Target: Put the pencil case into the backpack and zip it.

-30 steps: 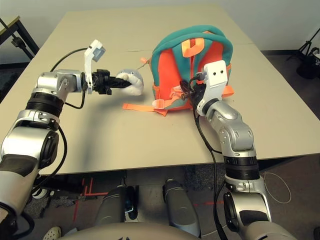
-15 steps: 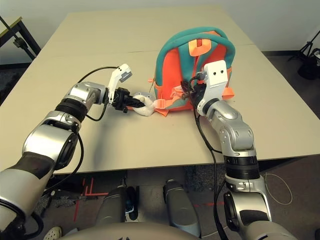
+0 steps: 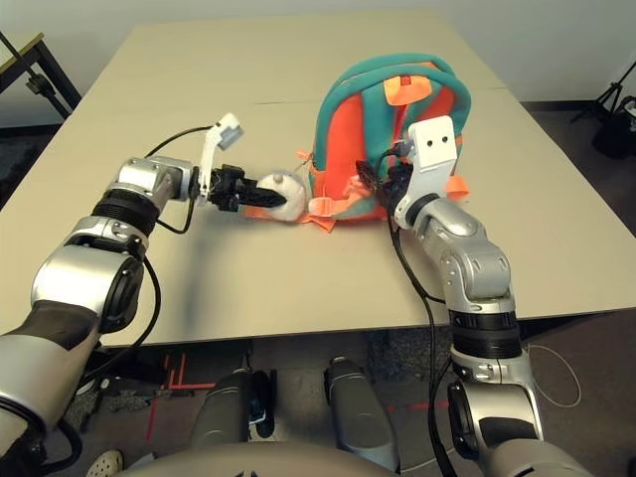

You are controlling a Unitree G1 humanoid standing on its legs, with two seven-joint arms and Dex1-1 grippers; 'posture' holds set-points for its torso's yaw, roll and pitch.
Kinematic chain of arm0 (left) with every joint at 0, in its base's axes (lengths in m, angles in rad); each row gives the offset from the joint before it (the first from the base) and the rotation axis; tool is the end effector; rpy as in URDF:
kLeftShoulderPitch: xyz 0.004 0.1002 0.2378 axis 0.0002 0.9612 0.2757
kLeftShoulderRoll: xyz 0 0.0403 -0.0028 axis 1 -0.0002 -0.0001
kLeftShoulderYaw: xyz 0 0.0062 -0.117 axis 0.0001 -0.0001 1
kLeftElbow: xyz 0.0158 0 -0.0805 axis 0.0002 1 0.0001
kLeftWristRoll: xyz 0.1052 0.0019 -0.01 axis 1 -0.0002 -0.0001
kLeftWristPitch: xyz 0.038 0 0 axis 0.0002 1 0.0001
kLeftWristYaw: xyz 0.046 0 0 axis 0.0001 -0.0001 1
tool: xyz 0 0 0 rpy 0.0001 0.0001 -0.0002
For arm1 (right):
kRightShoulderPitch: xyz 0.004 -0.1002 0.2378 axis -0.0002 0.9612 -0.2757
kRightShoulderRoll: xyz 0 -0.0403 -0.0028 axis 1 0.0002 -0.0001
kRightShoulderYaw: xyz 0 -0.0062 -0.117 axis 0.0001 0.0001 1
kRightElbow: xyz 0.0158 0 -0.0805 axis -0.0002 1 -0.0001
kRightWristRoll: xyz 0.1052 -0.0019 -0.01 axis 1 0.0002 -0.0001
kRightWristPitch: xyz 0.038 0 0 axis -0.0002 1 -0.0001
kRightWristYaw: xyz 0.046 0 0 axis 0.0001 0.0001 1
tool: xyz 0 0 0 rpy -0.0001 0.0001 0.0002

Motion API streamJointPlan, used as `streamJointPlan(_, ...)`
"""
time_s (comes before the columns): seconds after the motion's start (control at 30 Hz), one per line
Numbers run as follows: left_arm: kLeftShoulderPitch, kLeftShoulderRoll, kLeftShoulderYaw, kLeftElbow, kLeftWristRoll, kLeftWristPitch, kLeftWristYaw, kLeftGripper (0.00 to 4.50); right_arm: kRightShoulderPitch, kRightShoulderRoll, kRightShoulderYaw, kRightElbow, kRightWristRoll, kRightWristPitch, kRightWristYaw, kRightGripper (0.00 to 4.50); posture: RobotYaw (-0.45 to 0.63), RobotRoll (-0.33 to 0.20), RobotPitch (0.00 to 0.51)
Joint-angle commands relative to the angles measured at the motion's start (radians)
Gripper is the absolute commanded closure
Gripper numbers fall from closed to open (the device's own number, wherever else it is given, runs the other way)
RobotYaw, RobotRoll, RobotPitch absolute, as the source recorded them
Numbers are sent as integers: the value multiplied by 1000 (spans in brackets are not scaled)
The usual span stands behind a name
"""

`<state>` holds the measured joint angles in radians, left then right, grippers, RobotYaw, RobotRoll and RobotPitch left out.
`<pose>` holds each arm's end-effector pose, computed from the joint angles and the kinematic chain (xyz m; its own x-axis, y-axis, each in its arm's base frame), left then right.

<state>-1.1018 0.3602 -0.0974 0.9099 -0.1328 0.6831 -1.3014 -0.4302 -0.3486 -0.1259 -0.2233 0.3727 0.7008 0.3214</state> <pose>0.3816 0.1836 0.1727 0.2370 -0.8937 -0.3809 0.8475 0.3818 -0.3687 0.2697 -0.2000 0.1569 0.9170 0.3976 -0.0320 -0.3974 0.9175 0.0149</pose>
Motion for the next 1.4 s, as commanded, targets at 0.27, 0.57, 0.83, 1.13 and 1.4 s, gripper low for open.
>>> streamJointPlan(0.27,108,43,6,-207,-63,126,24,0,159,-175,-152,-202,186,166,134,16,-274,0,110)
streamJointPlan(0.57,157,86,37,-292,-113,177,68,0,332,-297,-335,-154,261,106,250,16,-299,0,119)
streamJointPlan(0.83,296,114,152,-438,-163,190,240,0,331,-225,-373,74,108,-123,108,16,-263,0,136)
streamJointPlan(1.13,436,69,349,-505,-193,21,519,0,260,-178,-358,296,18,-351,54,16,-198,0,154)
streamJointPlan(1.4,504,41,442,-456,-174,-240,722,0,196,-172,-349,450,-21,-522,61,16,-171,0,163)
